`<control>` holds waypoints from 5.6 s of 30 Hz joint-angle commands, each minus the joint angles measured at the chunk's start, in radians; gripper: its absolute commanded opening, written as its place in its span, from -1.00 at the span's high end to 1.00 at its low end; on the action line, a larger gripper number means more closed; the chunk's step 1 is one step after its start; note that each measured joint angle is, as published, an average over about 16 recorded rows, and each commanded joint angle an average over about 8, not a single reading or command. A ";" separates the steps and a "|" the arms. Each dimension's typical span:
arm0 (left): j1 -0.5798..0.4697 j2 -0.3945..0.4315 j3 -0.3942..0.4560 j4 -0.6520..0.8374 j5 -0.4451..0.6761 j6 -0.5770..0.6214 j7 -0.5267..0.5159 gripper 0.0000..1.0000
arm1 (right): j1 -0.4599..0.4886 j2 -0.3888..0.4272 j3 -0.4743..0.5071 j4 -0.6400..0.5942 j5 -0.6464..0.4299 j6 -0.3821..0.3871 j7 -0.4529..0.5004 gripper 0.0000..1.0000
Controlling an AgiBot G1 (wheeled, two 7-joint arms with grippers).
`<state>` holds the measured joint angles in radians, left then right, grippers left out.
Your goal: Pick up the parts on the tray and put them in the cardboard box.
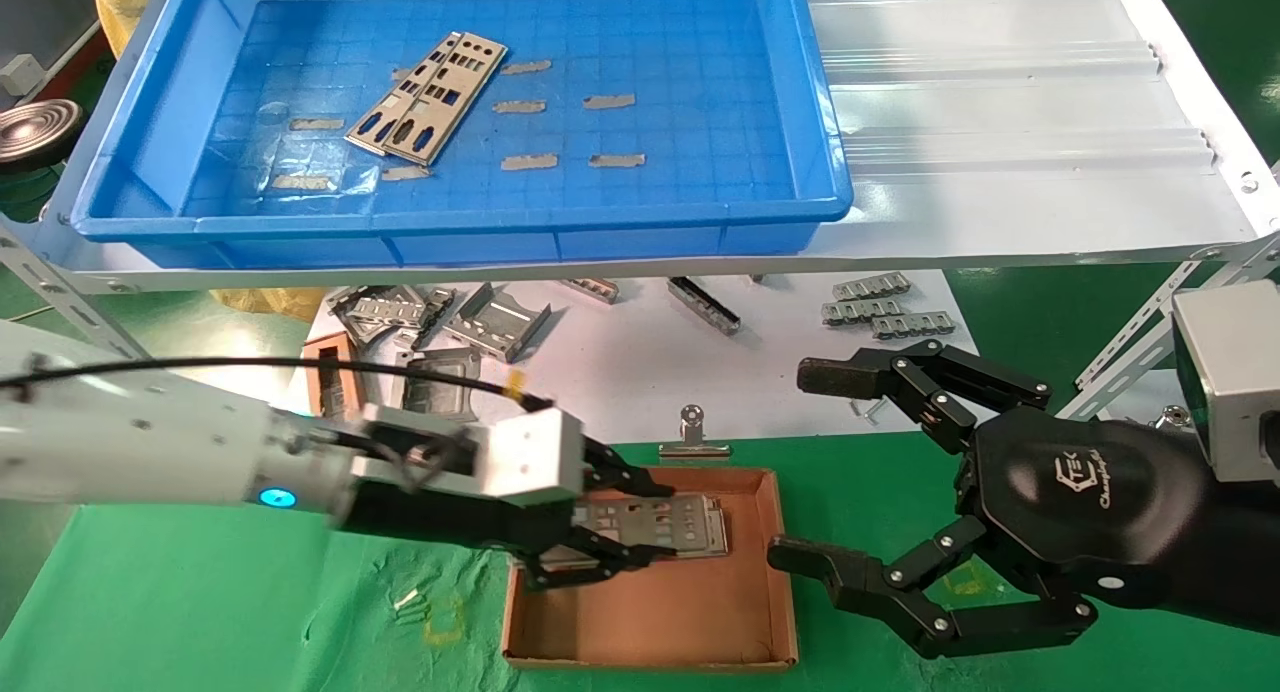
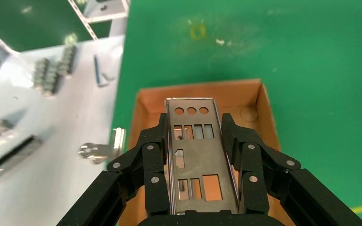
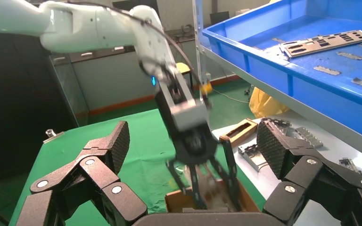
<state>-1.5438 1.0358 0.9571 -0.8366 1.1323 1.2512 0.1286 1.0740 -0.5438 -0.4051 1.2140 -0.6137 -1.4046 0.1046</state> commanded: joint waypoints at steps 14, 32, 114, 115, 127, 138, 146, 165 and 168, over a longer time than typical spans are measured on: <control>0.066 0.135 0.034 0.142 0.081 -0.146 0.116 -1.00 | 0.000 0.000 0.000 0.000 0.000 0.000 0.000 -1.00; 0.084 0.092 -0.034 0.177 -0.080 0.004 0.091 -1.00 | 0.000 0.000 0.000 0.000 0.000 0.000 0.000 -1.00; 0.478 -0.437 -0.693 -0.464 -0.409 0.249 -0.323 -1.00 | 0.000 0.000 0.000 0.000 0.000 0.001 0.000 -1.00; 0.480 -0.439 -0.696 -0.467 -0.410 0.250 -0.324 -1.00 | 0.000 0.000 0.000 0.000 0.000 0.001 0.000 -1.00; 0.476 -0.433 -0.687 -0.458 -0.407 0.248 -0.319 -1.00 | 0.000 0.000 0.000 0.000 0.000 0.001 0.000 -1.00; 0.471 -0.427 -0.680 -0.450 -0.404 0.245 -0.317 -1.00 | 0.000 0.000 0.000 0.000 0.000 0.001 0.000 -1.00; 0.470 -0.425 -0.678 -0.448 -0.402 0.245 -0.316 -1.00 | 0.000 0.000 0.000 0.000 0.000 0.001 0.000 -1.00; 0.469 -0.423 -0.676 -0.445 -0.401 0.243 -0.315 -1.00 | 0.000 0.000 0.000 0.000 0.000 0.001 0.000 -1.00; 0.468 -0.423 -0.676 -0.445 -0.401 0.243 -0.315 -1.00 | 0.000 0.000 0.000 0.000 0.000 0.001 0.000 -1.00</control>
<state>-1.0753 0.6126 0.2814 -1.2818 0.7314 1.4947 -0.1862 1.0735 -0.5435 -0.4050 1.2136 -0.6134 -1.4040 0.1045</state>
